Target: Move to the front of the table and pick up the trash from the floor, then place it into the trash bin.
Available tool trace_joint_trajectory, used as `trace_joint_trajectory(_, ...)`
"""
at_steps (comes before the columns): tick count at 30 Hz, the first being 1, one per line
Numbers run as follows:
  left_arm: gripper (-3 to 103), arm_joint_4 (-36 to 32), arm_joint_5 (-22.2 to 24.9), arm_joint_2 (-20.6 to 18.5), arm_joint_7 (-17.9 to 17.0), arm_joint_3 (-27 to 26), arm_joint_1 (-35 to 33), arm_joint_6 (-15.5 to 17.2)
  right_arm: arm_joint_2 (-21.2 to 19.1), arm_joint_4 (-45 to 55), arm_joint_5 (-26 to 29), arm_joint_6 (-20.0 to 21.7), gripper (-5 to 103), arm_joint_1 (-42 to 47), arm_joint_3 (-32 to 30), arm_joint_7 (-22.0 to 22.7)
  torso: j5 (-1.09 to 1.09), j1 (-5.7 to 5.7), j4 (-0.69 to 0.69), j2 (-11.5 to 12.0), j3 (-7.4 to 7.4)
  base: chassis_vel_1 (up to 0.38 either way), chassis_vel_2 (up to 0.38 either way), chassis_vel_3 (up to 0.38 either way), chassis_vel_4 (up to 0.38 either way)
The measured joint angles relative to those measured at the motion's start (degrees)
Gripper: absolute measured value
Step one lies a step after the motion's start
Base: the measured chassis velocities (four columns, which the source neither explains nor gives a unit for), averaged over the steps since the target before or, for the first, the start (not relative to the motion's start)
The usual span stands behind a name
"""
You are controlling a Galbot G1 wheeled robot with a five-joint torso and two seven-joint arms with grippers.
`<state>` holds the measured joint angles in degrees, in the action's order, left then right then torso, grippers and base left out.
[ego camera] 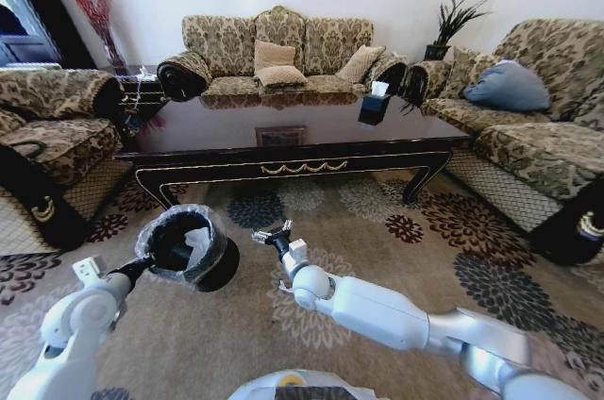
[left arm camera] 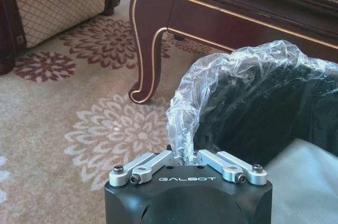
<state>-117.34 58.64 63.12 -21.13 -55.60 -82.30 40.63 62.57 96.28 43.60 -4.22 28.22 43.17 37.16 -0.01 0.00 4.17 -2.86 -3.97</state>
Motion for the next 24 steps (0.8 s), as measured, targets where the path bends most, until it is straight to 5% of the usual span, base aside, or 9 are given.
trace_joint_trajectory(5, 2, 0.2, 1.0, -0.1, 0.0, -1.7, 0.4, -0.1, 0.9, -5.2, 5.2, 9.7, 100, 1.8, -1.9, 8.2, 0.00, 0.00, 0.00, 0.0, 0.00, 0.000, 0.000, 0.000, 0.000)
trace_joint_trajectory(11, 2, 0.6, 2.4, -1.0, 0.0, -3.6, 0.7, -0.1, 1.3, -9.3, 14.2, 16.2, 100, 4.3, -5.5, 10.5, 0.00, 0.00, 0.01, 0.0, 0.00, 0.000, 0.000, 0.000, 0.000)
trace_joint_trajectory(15, 2, 0.8, 2.6, -1.5, -0.1, -4.3, 0.5, -0.1, 3.0, -13.7, 14.9, 15.5, 100, 6.5, -5.6, 4.2, 0.00, 0.00, 0.00, 0.0, 0.00, 0.000, 0.000, 0.000, 0.000)
trace_joint_trajectory(21, 2, 0.1, 1.8, -1.2, -0.2, -3.8, 0.7, -0.1, 4.2, -16.5, 10.8, 14.9, 100, 7.4, -3.0, 0.6, 0.01, 0.00, -0.01, 0.0, 0.00, 0.000, 0.000, 0.000, 0.000)
trace_joint_trajectory(24, 2, -1.4, 0.9, -0.9, -0.5, -2.8, 0.8, 0.1, 4.2, -20.9, 2.7, 12.9, 100, 7.4, 4.1, -3.8, 0.01, 0.00, 0.01, 0.0, 0.00, 0.000, 0.000, 0.000, 0.000)
